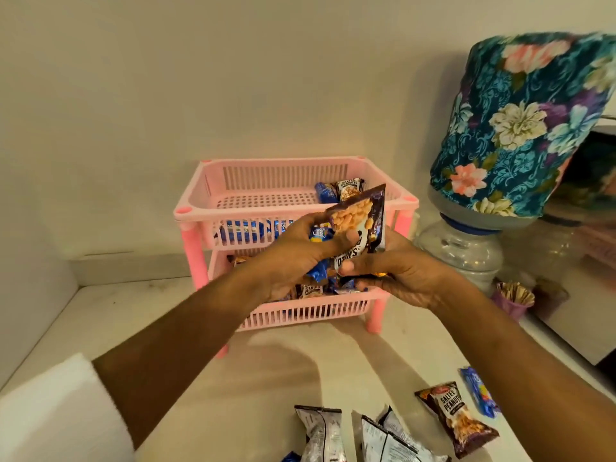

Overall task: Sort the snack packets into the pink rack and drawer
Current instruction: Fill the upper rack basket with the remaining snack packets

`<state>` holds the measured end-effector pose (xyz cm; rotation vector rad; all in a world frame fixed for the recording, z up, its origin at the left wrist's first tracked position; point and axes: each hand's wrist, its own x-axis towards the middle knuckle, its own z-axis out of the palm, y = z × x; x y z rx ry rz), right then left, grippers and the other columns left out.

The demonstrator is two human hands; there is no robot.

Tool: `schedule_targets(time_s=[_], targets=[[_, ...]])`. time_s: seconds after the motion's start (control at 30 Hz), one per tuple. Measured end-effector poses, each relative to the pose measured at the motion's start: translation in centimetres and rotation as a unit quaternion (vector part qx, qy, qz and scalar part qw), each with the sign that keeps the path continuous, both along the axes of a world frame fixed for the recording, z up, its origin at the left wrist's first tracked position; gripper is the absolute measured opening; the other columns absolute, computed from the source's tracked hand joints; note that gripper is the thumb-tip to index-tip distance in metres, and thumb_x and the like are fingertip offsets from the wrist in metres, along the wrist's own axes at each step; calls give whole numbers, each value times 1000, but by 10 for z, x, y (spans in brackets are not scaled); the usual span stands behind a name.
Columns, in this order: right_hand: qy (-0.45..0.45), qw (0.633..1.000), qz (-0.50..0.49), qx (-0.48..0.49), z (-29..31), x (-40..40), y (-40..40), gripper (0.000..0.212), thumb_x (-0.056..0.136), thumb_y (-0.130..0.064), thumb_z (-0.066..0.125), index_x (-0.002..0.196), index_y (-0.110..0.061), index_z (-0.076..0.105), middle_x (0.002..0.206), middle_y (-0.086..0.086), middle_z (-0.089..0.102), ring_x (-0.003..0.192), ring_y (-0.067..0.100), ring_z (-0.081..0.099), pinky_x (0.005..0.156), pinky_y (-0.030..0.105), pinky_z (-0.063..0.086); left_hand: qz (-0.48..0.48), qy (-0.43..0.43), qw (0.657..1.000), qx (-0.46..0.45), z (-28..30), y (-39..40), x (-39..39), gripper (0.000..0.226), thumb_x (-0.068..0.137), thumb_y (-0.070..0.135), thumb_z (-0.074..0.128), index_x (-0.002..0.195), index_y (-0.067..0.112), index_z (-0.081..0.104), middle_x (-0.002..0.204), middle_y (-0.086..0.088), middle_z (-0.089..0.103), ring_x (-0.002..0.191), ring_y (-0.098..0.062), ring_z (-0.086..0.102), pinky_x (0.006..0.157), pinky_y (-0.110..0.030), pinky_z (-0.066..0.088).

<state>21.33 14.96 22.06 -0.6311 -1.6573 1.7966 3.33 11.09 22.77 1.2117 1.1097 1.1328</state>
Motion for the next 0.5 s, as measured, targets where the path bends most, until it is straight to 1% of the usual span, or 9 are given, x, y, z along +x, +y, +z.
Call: schedule_targets(time_s=[0.03,0.1,0.17,0.2,0.27,0.33,0.4,0.43,0.5], targets=[[-9,1000,13,12,10,-3,3,56,72,2,79,123,-16,63,116,21,70,101,37,68,66,33,62,3,6,1000,8,9,2,-3,52,62,41,82,110,35,62,105,2,76,89,-15,74,65,-30,59],[-8,1000,14,23,27,-12,10,56,74,8,72,125,-12,59,117,24,68,104,43,66,75,41,61,22,11,999,31,25,7,-8,46,63,42,82,104,32,63,107,0,75,91,-19,73,70,-35,59],[11,1000,-10,23,49,-21,18,53,74,7,68,122,-14,57,108,19,71,97,39,69,66,39,64,56,10,997,49,43,13,-14,45,65,43,82,104,30,62,107,-2,74,95,-24,71,78,-44,57],[22,999,-24,22,59,-25,21,54,74,5,68,123,-14,54,109,18,71,95,38,70,63,38,63,72,14,996,59,51,17,-18,43,68,43,82,104,30,62,104,-1,75,93,-24,71,76,-43,57],[22,998,-43,26,78,-33,28,61,79,-1,72,132,-14,46,123,23,64,100,42,70,62,43,63,106,32,991,76,66,25,-24,40,73,42,81,105,28,62,98,1,75,83,-19,70,65,-33,54],[-38,993,-77,75,94,-41,35,65,82,-15,79,135,-15,42,126,21,63,100,41,72,70,51,62,139,46,986,85,77,36,-28,39,77,41,79,108,25,61,91,2,73,76,-16,65,60,-28,51],[-111,977,-112,142,106,-49,44,63,79,-27,83,130,-17,47,118,14,69,95,34,74,74,54,61,158,56,983,78,85,47,-33,36,80,39,77,109,26,62,87,3,71,74,-15,63,60,-28,51],[-129,971,-130,156,111,-52,49,60,78,-27,84,127,-18,50,115,11,70,93,31,75,74,53,61,160,59,983,72,89,52,-35,37,80,40,77,110,26,62,88,2,70,75,-15,63,61,-28,52],[-143,965,-162,151,117,-60,61,51,79,-19,83,121,-17,53,112,11,71,90,29,76,74,51,62,149,56,985,62,93,65,-44,43,78,42,78,113,23,62,97,-1,69,82,-17,63,66,-33,56]])
